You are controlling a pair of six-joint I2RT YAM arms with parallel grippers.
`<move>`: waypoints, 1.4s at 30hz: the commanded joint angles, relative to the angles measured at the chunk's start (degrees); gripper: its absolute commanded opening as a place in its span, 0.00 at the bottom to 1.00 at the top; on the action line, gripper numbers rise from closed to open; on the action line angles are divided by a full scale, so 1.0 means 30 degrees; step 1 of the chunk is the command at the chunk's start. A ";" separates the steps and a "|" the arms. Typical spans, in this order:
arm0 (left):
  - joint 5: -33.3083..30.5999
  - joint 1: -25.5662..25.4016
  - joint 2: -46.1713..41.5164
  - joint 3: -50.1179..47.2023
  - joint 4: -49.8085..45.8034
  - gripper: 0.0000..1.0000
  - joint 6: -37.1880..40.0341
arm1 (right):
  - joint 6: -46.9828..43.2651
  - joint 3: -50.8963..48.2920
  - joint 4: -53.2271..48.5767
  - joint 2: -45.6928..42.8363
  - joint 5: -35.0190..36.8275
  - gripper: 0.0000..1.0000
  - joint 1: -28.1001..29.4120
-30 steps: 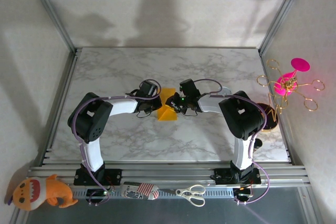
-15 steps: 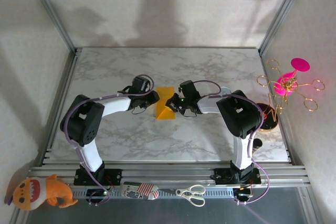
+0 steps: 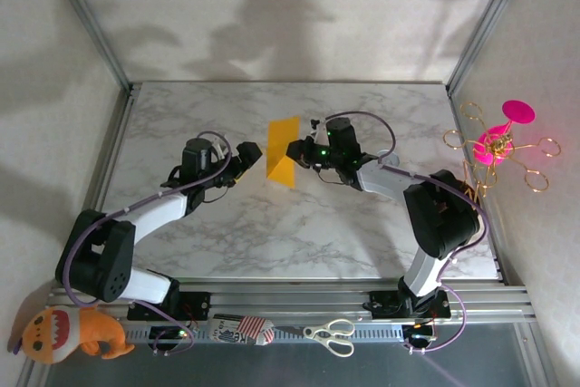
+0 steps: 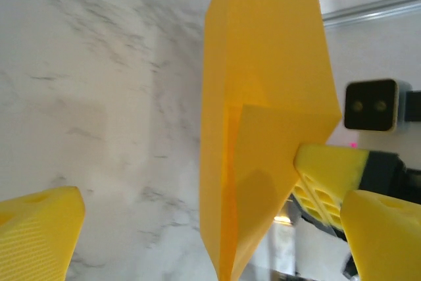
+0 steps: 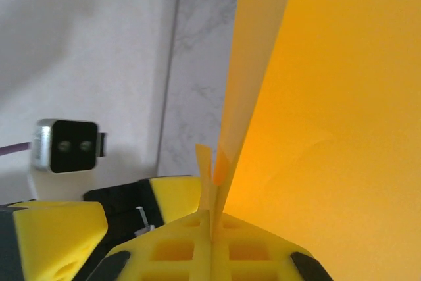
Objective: Fold a paper plane with a square sheet of paper (pick it up from the middle)
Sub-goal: Turn over the paper at the center of the table.
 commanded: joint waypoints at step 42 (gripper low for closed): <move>0.1000 -0.0688 0.1347 0.3249 -0.3226 0.06 0.2955 | -0.1015 0.0128 -0.4203 -0.1814 0.2443 0.54 -0.2115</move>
